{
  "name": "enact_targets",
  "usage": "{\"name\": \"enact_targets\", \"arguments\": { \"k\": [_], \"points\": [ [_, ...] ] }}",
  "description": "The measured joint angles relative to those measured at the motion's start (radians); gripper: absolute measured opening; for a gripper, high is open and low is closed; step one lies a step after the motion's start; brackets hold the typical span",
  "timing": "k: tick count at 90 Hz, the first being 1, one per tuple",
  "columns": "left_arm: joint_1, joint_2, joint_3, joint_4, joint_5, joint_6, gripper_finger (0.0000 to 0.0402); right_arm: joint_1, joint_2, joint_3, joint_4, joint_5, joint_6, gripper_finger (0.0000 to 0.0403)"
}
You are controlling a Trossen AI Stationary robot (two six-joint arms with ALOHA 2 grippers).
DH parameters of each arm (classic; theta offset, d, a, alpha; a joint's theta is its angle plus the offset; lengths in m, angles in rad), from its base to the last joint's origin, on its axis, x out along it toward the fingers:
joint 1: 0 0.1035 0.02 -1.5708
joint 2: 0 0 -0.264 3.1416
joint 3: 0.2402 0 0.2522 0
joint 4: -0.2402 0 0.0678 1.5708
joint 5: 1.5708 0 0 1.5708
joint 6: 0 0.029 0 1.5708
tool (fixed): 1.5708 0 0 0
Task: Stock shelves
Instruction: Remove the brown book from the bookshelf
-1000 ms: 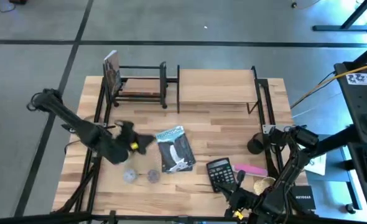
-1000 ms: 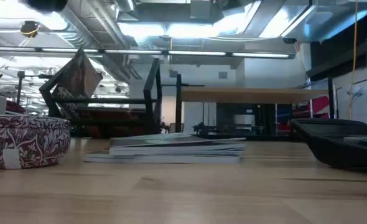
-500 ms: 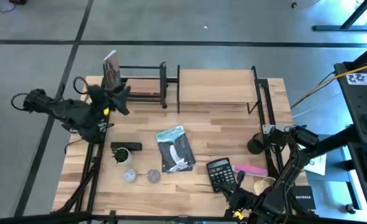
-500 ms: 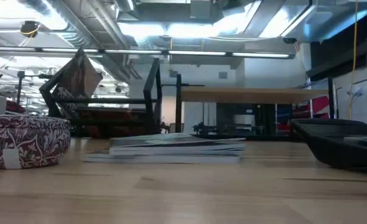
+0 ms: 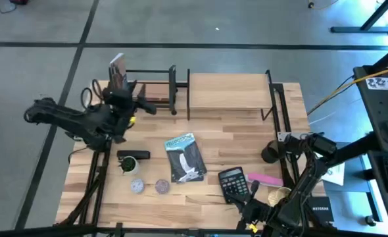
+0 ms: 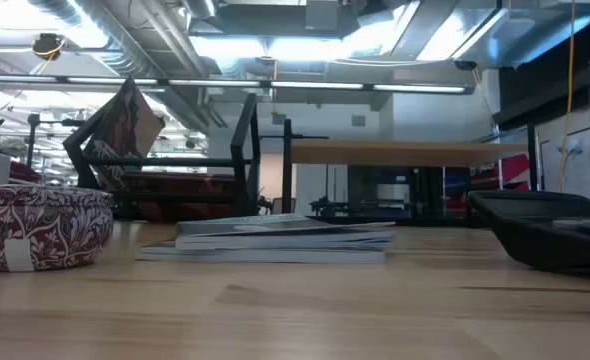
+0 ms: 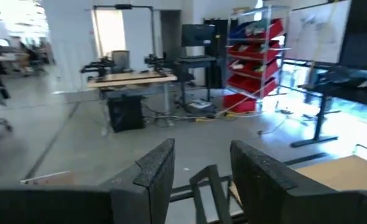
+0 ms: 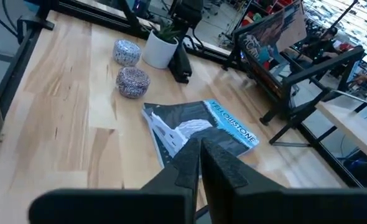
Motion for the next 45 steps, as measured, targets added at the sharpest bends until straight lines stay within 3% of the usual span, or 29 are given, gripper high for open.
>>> {"name": "enact_targets", "arguments": {
  "k": [29,45],
  "points": [
    [0.006,0.145,0.000,0.000,0.000,-0.050,0.0099,0.000,0.000,0.000,0.014,0.005,-0.001,0.0001],
    [0.062,0.170,0.000,0.001,0.000,-0.051,0.0088,0.000,0.000,0.000,0.016,0.006,0.000,0.0001]
  ]
}}
